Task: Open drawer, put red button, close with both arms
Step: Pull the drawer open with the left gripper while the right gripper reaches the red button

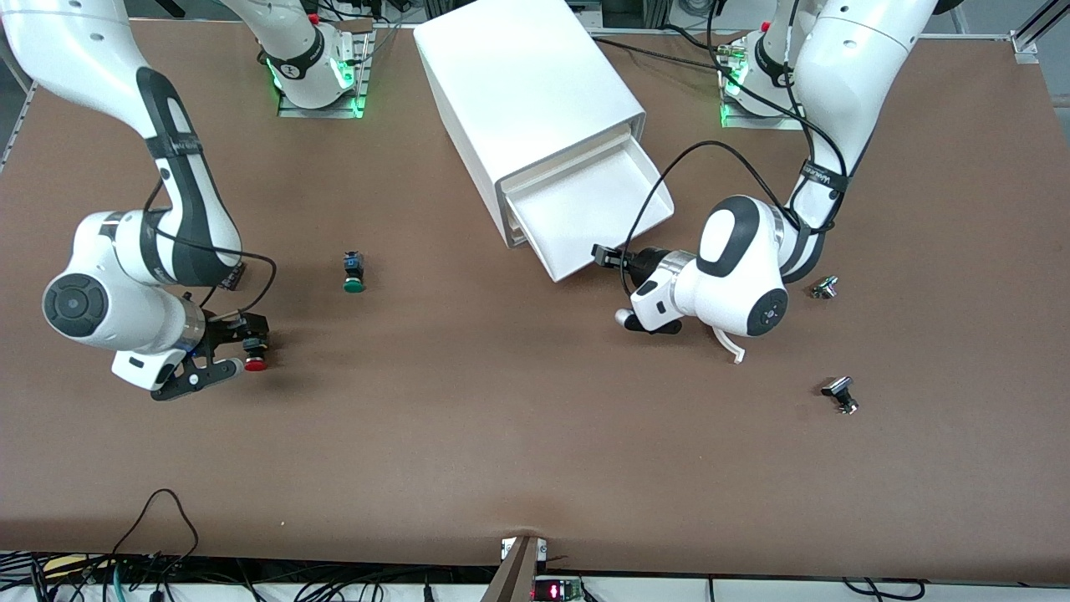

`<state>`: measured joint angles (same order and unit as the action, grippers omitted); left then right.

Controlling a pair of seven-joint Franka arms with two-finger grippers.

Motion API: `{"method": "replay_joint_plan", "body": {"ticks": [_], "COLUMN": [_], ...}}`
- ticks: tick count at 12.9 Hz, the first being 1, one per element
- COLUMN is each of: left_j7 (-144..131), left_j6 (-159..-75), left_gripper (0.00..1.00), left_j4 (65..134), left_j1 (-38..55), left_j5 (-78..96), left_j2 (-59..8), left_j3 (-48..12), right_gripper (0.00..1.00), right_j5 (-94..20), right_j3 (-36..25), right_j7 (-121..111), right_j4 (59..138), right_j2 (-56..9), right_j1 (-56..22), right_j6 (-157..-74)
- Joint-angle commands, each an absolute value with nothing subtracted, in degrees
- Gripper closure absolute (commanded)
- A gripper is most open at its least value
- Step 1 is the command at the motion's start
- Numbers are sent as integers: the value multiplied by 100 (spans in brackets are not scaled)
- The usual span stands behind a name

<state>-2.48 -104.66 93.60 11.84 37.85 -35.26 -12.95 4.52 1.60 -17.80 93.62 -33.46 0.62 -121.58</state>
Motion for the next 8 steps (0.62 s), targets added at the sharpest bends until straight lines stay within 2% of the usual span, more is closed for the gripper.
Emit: {"method": "replay_joint_plan", "body": {"ticks": [1,2,3,4,6,7,8], "left_j7": [-536,-536,-536,-571,-1069,-1481,-1755], "left_j6": [-10564,-10564,-10564,-10564,-10564,-10564,-10530], "left_gripper": [100,100,93,58,18,0,0], "left_j4": [9053,9053,9053,9053,9035,8879,8729], "left_j1": [1064,1055,1055,1055,1098,1081,1055], "left_j5": [3788,3779,3788,3779,3457,3115,2859], "left_j2": [-3656,-3656,-3656,-3639,-3569,-3551,-3551], "left_j3": [-1301,-1301,-1301,-1283,-1257,-1274,-1301], "right_gripper": [0,0,0,1,4,8,12], "right_j5": [466,448,440,431,422,404,352], "right_j3": [202,211,211,211,211,211,211], "right_j7": [-2021,-2108,-2118,-2118,-2109,-2118,-2118], "right_j4": [9474,9657,9816,9887,9966,10089,10212], "right_j2": [-3638,-3656,-3639,-3630,-3647,-3630,-3612], "right_j1": [298,351,360,369,387,395,404], "right_j6": [-12698,-12944,-13068,-13087,-13104,-13183,-13271]}}
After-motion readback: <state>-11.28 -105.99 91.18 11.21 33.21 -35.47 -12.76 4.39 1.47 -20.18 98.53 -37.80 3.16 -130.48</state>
